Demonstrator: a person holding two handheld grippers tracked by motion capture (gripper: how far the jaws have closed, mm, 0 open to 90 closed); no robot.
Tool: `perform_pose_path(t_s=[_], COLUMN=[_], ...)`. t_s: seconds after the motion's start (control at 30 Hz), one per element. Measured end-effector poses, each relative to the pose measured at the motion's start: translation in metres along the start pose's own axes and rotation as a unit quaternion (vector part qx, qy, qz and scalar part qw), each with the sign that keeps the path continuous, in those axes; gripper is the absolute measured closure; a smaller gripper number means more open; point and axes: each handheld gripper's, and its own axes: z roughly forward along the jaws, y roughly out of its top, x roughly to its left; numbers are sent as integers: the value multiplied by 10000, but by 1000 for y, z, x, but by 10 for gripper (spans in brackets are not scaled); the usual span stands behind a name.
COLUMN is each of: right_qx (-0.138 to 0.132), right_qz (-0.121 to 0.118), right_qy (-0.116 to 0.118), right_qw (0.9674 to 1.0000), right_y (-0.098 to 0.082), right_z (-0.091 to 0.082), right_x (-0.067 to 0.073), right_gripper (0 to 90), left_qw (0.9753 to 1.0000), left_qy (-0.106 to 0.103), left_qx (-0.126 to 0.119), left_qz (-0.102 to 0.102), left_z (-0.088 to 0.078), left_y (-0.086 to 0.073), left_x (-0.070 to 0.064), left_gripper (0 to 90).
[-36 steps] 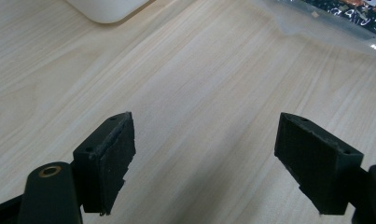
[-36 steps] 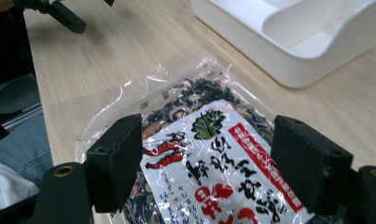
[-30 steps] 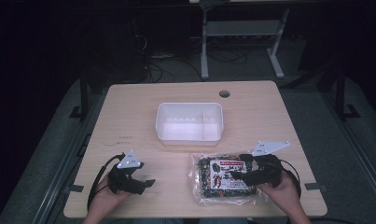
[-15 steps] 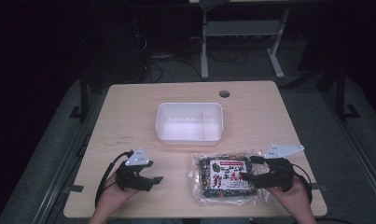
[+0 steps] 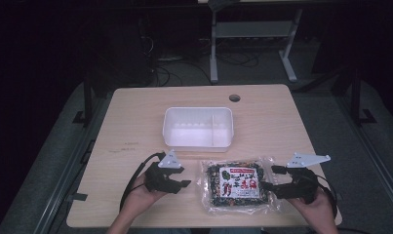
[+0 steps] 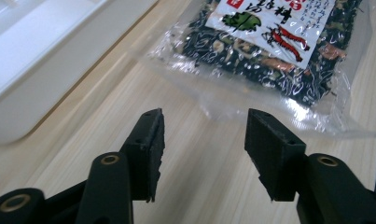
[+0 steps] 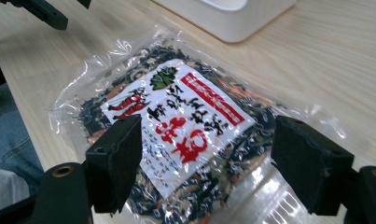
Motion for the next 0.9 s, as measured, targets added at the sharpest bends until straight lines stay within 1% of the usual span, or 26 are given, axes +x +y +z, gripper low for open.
perform_pose_path(t_s=[0.07, 0.1, 0.13, 0.17, 0.2, 0.23, 0.27, 0.33, 0.43, 0.47, 0.5, 0.53, 0.57, 0.6, 0.63, 0.67, 0.7, 0.73, 0.77, 0.8, 0.9], right_qx=[12, 16, 5, 5, 3, 3, 34, 93, 185, 211, 211, 269, 269, 299, 339, 364, 364, 403, 484, 502, 618], right_qz=[41, 65, 133, 133, 208, 208, 245, 291, 397, 448, 448, 538, 538, 584, 670, 718, 718, 779, 897, 970, 1166], right_qy=[-28, -49, -95, -95, -136, -136, -184, -223, -289, -296, -296, -358, -358, -376, -403, -411, -411, -415, -430, -407, -368], right_qw=[10000, 10000, 9999, 9999, 9997, 9997, 9995, 9993, 9986, 9983, 9983, 9976, 9976, 9971, 9964, 9959, 9959, 9953, 9939, 9932, 9906], right_y=[-1, -2, -4, -4, -4, -4, -5, -7, -9, -10, -10, -11, -11, -12, -13, -14, -14, -15, -17, -18, -21], right_z=[-1, -3, -5, -5, -6, -6, -7, -7, -7, -6, -6, -6, -6, -6, -6, -6, -6, -6, -6, -6, -5], right_x=[-1, -2, -5, -5, -8, -8, -10, -12, -15, -16, -16, -18, -18, -19, -22, -23, -23, -25, -28, -29, -33], right_gripper=[243, 243, 247, 247, 258, 258, 274, 303, 325, 336, 336, 354, 354, 367, 387, 403, 403, 423, 442, 457, 484], left_qw=[10000, 9999, 9998, 9998, 9996, 9994, 9992, 9989, 9981, 9981, 9979, 9977, 9974, 9971, 9965, 9965, 9965, 9963, 9960, 9959, 9959], left_qy=[-67, -99, -136, -160, -200, -249, -319, -387, -456, -456, -482, -473, -489, -512, -502, -502, -489, -489, -471, -465, -456], left_qx=[48, 72, 92, 105, 143, 178, 203, 237, 350, 350, 381, 428, 470, 507, 595, 595, 612, 642, 704, 725, 727], left_qz=[53, 69, 81, 85, 107, 131, 148, 148, 207, 207, 225, 240, 240, 263, 303, 303, 288, 289, 295, 289, 274], left_z=[6, 9, 11, 14, 17, 19, 25, 31, 40, 40, 43, 45, 48, 50, 53, 53, 55, 57, 58, 61, 60], left_y=[5, 8, 10, 12, 15, 17, 21, 24, 28, 28, 29, 30, 31, 32, 33, 33, 34, 34, 35, 35, 35], left_x=[-2, -3, -4, -5, -6, -7, -9, -10, -13, -13, -13, -14, -15, -15, -16, -16, -17, -17, -17, -17, -17], left_gripper=[493, 510, 545, 545, 586, 586, 596, 603, 657, 693, 693, 725, 725, 745, 774, 786, 786, 796, 798, 799, 802])
